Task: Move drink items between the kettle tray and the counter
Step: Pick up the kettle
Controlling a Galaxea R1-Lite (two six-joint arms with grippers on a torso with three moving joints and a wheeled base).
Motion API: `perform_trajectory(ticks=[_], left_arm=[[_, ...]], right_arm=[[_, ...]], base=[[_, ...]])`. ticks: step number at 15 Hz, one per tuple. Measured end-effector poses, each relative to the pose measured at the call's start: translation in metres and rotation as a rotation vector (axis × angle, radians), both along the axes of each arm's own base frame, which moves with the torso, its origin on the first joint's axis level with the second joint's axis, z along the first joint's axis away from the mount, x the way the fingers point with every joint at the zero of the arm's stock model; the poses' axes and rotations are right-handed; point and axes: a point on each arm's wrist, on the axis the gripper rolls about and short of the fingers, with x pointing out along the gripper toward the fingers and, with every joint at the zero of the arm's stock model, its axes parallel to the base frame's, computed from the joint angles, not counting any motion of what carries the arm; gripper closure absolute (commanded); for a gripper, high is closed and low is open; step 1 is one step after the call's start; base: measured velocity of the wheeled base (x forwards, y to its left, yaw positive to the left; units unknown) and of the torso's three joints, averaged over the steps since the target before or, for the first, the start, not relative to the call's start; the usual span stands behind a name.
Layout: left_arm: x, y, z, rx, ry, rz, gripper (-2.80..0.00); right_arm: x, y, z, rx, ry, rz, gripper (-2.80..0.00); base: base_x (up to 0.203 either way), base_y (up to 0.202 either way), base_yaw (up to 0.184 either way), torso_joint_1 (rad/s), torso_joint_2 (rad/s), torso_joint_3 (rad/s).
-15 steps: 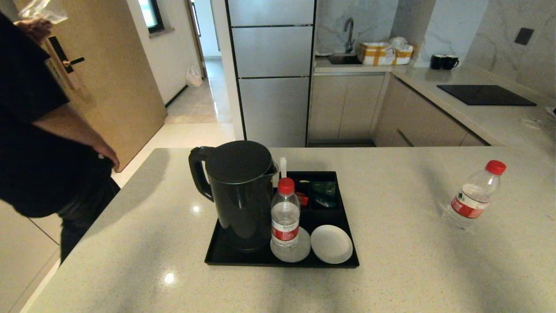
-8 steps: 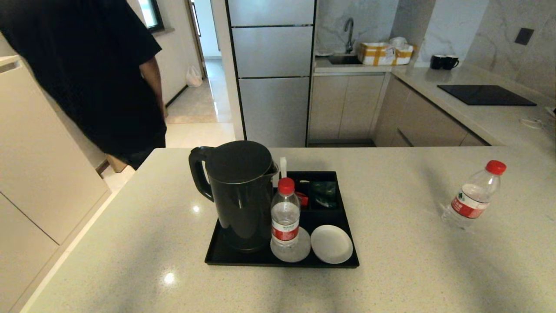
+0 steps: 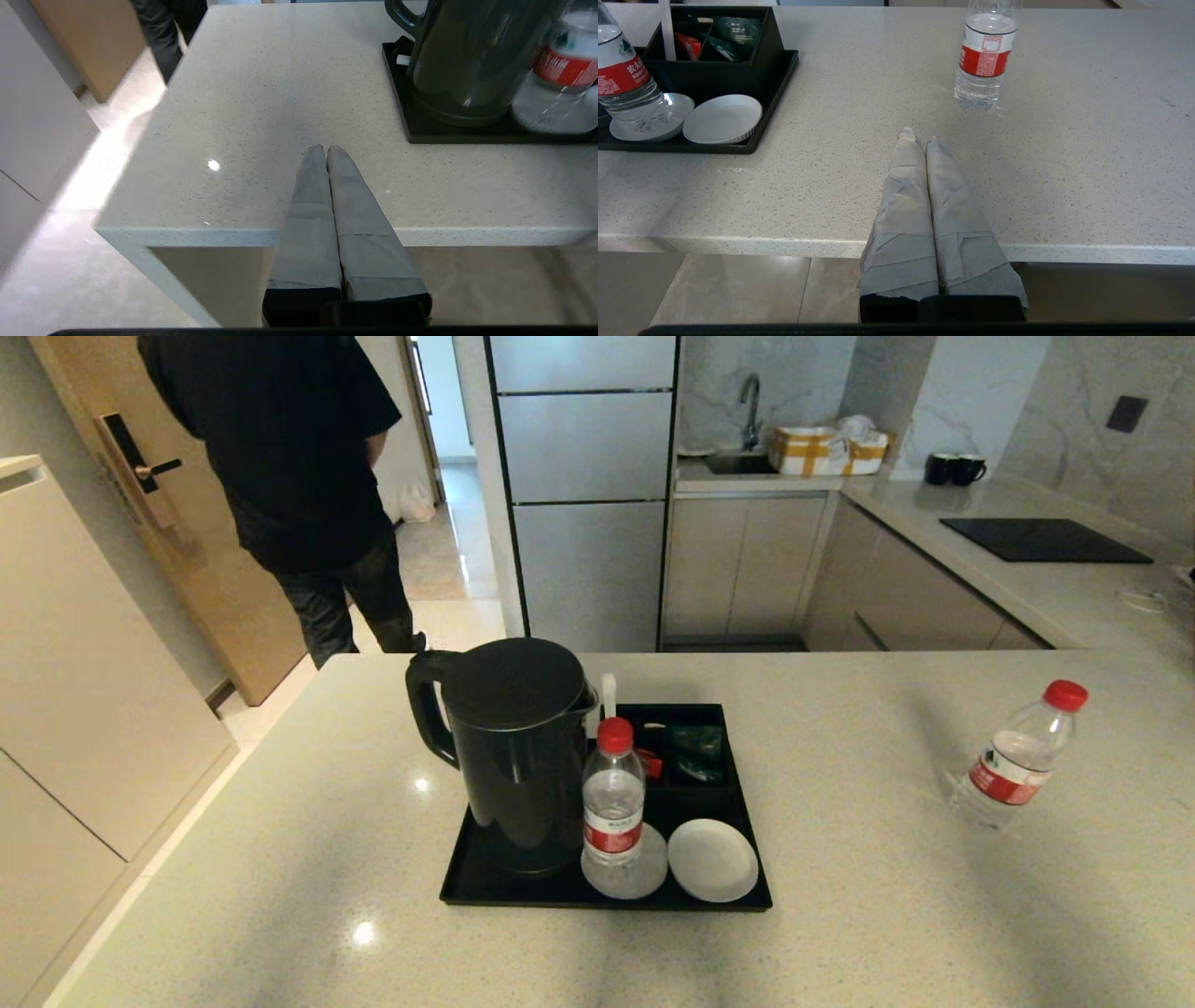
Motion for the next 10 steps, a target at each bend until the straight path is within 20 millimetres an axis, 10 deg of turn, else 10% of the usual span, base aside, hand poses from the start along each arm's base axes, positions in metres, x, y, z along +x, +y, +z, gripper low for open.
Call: perform_trajectory(ticks=[10], left_arm=[[-0.036,0.001,0.126,-0.067,0.017,0.052,0.00]], right_arm=[[0.000,0.000,0.000,0.000,0.000,0.000,0.00]], base=[[0.000,0.000,0.000,0.000,0.00,0.000]])
